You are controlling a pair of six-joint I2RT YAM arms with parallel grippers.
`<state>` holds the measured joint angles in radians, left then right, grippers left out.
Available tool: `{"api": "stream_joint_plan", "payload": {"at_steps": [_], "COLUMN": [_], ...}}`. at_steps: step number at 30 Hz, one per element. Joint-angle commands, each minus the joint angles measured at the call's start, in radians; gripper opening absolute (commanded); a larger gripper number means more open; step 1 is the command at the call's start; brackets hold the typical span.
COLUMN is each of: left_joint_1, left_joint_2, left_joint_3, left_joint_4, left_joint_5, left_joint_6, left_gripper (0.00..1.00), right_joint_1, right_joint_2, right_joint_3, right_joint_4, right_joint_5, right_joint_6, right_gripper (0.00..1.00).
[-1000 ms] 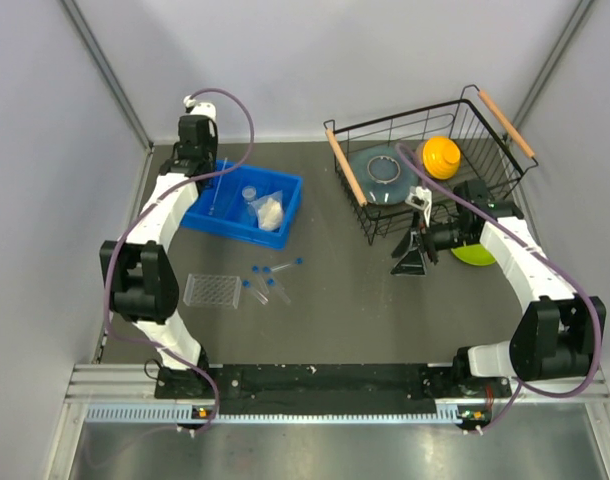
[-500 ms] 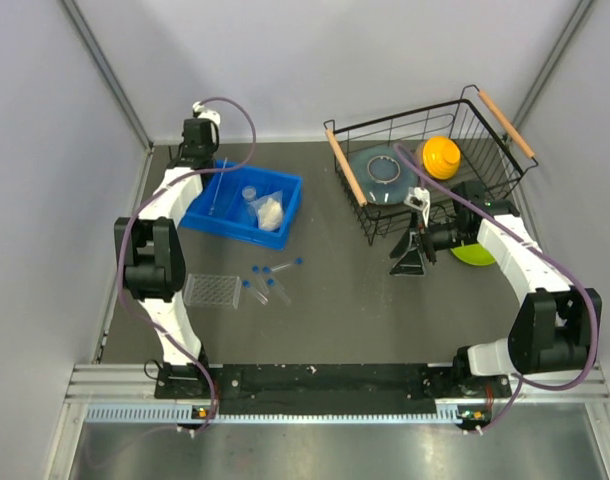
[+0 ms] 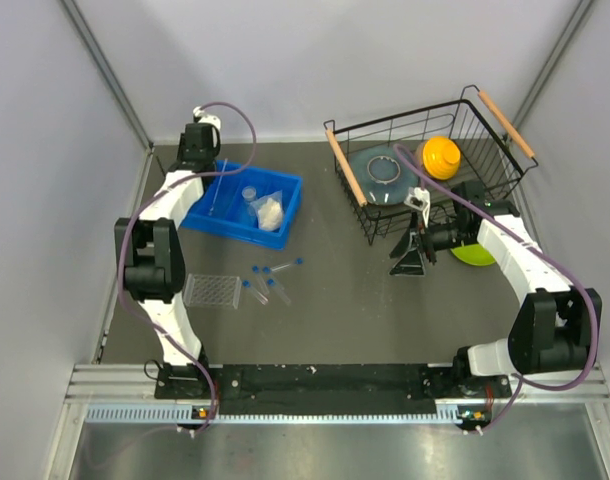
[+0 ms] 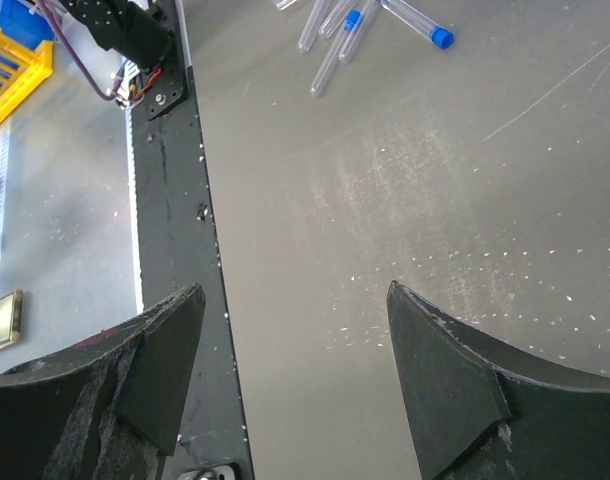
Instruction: Organize the chemistry lab equipment
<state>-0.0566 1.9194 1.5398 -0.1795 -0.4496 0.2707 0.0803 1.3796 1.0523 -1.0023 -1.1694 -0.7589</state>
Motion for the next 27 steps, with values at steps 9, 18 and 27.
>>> {"api": "stream_joint_plan", "payload": {"at_steps": [9,18,27], "left_joint_1": [0.004,0.017,0.014], "left_joint_2": [-0.445,-0.772,-0.979], "left_joint_3": [-0.194,-0.481,-0.788], "left_joint_4": [-0.024,-0.178,-0.161], "left_joint_5": [0.096,0.448,0.847], "left_joint_6": [-0.232,-0.545,-0.778], "left_gripper": [0.82,0.98,0.98], "right_joint_1": [-0.007,-0.005,0.042], "right_joint_2": [-0.077,-0.12,-0.169], "right_joint_3": [-0.02,-0.028,-0.025], "right_joint_4": [0.025,0.027,0.025], "right_joint_5": [0.005,0.022,0.132], "right_joint_6": [-0.051,-0.065,-0.071], "right_gripper": [0.75,0.75,0.75]}}
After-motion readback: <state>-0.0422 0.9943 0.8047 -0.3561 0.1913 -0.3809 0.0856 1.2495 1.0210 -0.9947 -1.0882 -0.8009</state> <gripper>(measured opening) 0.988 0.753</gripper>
